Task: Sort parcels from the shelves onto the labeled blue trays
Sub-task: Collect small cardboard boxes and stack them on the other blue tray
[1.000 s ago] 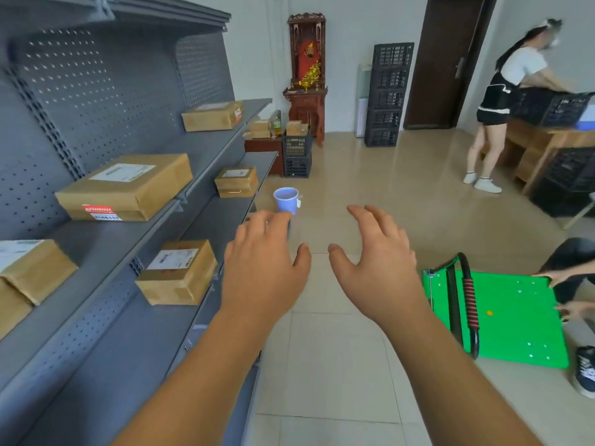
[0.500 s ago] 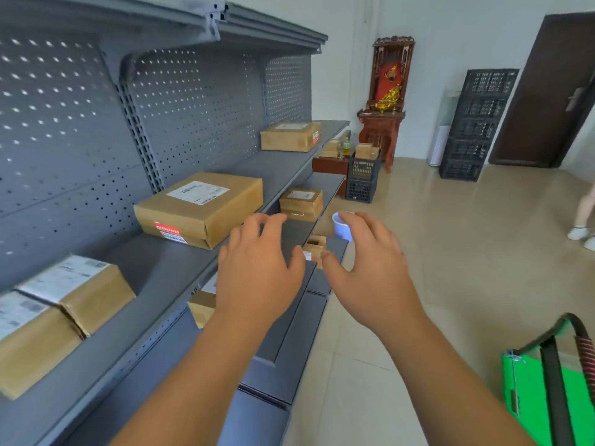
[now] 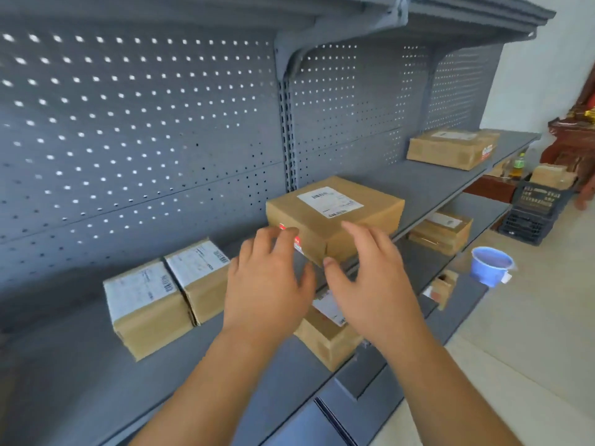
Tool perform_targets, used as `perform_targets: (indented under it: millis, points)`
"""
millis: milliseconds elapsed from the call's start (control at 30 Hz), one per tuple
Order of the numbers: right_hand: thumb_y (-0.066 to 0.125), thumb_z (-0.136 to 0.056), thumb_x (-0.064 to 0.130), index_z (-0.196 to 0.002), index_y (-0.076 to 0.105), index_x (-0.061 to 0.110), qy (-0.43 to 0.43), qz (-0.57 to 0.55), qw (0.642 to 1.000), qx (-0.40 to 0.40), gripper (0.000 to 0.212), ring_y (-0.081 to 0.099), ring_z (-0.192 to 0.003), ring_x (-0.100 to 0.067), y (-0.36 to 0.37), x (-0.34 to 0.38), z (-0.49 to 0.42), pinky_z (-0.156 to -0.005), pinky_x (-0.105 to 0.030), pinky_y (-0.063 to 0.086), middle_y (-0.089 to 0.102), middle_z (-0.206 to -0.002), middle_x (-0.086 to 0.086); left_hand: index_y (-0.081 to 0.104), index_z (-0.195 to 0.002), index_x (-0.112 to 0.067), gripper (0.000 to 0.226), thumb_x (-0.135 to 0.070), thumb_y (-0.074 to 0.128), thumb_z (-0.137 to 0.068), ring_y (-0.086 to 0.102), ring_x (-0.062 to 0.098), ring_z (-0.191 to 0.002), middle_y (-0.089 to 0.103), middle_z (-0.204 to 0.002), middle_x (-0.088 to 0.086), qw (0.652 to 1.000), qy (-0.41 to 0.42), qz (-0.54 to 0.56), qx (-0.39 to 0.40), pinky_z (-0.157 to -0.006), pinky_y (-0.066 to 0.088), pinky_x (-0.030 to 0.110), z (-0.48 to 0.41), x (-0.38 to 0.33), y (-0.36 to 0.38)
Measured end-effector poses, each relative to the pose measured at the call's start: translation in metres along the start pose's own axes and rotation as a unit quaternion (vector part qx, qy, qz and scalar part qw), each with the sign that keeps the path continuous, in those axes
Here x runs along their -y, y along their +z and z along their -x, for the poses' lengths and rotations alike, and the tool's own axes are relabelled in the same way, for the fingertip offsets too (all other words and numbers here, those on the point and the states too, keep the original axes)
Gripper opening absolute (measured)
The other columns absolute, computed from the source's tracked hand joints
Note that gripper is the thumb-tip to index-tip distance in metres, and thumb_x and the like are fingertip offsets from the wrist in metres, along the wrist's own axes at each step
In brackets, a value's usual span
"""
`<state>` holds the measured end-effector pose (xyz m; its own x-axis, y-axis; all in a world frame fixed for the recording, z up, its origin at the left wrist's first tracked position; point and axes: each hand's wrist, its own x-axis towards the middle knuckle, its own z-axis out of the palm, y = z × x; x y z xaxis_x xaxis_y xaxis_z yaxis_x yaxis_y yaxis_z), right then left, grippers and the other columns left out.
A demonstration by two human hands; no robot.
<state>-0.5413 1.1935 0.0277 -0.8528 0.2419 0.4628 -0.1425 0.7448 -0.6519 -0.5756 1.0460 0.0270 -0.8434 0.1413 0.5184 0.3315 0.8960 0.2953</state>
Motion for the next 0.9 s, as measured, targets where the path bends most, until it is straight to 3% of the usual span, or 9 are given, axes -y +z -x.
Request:
perform_targets:
  millis: [100,233,400,500,667,900]
  points:
    - [0.063,-0.093,0.035,-0.143,0.046,0.028,-0.052,-0.04,0.997,0.05,0.053,0.041,-0.129,-0.014,0.025,0.007,-0.022,-0.105,-0.028,0.036,0.048,-0.136,0.009,0.051,-0.142,-0.028,0.054,-0.046,0.058,-0.092,0.05,0.025,-0.121,0.051,-0.134,-0.004,0.997,-0.062,-0.033,-0.021,-0.102,0.043,0.043,-0.004,0.021,-0.006]
    - [0.062,-0.094,0.036,-0.145,0.046,0.024,-0.119,-0.063,0.984,0.12,0.054,0.044,-0.133,-0.018,0.053,0.016,-0.044,-0.111,-0.038,0.038,0.049,-0.142,0.007,0.052,-0.141,-0.027,0.052,-0.044,0.058,-0.093,0.05,0.027,-0.12,0.052,-0.133,-0.002,0.985,-0.152,-0.073,-0.048,-0.101,0.043,0.043,-0.002,0.04,-0.015]
    - [0.059,-0.095,0.036,-0.146,0.046,0.022,-0.171,-0.071,0.966,0.179,0.054,0.036,-0.138,-0.015,0.083,0.023,-0.055,-0.114,-0.03,0.029,0.048,-0.146,0.006,0.054,-0.139,-0.028,0.049,-0.042,0.057,-0.092,0.052,0.029,-0.12,0.054,-0.133,0.0,0.961,-0.235,-0.127,-0.071,-0.098,0.044,0.043,0.013,0.06,-0.019]
    - [0.058,-0.095,0.036,-0.145,0.047,0.023,-0.19,-0.086,0.955,0.212,0.053,0.038,-0.137,-0.017,0.1,0.03,-0.056,-0.113,-0.032,0.032,0.048,-0.145,0.007,0.057,-0.135,-0.025,0.042,-0.039,0.056,-0.096,0.053,0.031,-0.119,0.056,-0.133,0.003,0.943,-0.282,-0.158,-0.078,-0.095,0.044,0.046,0.021,0.072,-0.019]
    - [0.057,-0.094,0.036,-0.143,0.047,0.025,-0.216,-0.079,0.942,0.246,0.052,0.04,-0.132,-0.019,0.128,0.05,-0.059,-0.109,-0.038,0.039,0.048,-0.144,0.007,0.056,-0.134,-0.024,0.036,-0.038,0.045,-0.102,0.048,0.03,-0.125,0.052,-0.139,0.003,0.928,-0.325,-0.171,-0.063,-0.103,0.037,0.043,0.021,0.101,-0.017]
    - [0.055,-0.093,0.039,-0.139,0.051,0.027,-0.241,-0.021,0.937,0.252,0.047,0.042,-0.135,-0.019,0.161,0.071,-0.063,-0.109,-0.04,0.034,0.049,-0.145,0.009,0.054,-0.127,-0.026,0.034,-0.042,0.037,-0.103,0.041,0.026,-0.132,0.051,-0.141,-0.002,0.929,-0.336,-0.153,-0.023,-0.112,0.029,0.044,0.014,0.135,-0.006]
